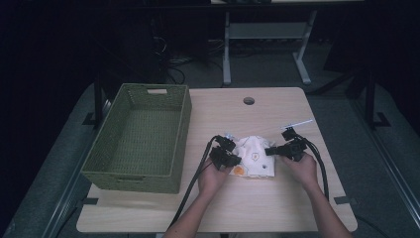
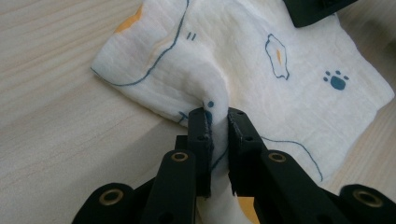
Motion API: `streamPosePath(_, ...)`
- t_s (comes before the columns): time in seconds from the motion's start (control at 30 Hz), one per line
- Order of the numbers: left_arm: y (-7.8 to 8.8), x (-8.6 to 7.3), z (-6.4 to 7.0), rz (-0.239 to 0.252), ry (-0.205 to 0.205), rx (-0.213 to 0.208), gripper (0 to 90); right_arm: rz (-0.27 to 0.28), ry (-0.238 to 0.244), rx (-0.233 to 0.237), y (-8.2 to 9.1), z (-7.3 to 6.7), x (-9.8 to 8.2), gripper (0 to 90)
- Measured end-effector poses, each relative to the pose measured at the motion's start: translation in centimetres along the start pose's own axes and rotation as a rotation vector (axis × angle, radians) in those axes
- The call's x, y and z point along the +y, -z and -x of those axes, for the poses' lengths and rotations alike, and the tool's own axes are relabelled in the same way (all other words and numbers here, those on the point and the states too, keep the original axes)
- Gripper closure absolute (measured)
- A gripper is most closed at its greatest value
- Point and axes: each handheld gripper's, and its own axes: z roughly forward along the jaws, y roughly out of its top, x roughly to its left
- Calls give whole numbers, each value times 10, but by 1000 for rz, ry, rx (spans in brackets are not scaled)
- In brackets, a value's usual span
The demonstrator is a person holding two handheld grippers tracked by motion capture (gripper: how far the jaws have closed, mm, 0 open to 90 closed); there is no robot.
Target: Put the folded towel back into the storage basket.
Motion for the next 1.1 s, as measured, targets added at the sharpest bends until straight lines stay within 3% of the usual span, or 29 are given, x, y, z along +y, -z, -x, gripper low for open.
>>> streamPosePath(0.73,28,18,10,22,-47,29,819,51,-13,48,23,-6,3,849)
streamPosePath(1.1,42,22,8,40,-45,4,819,67,-10,66,33,-12,10,849)
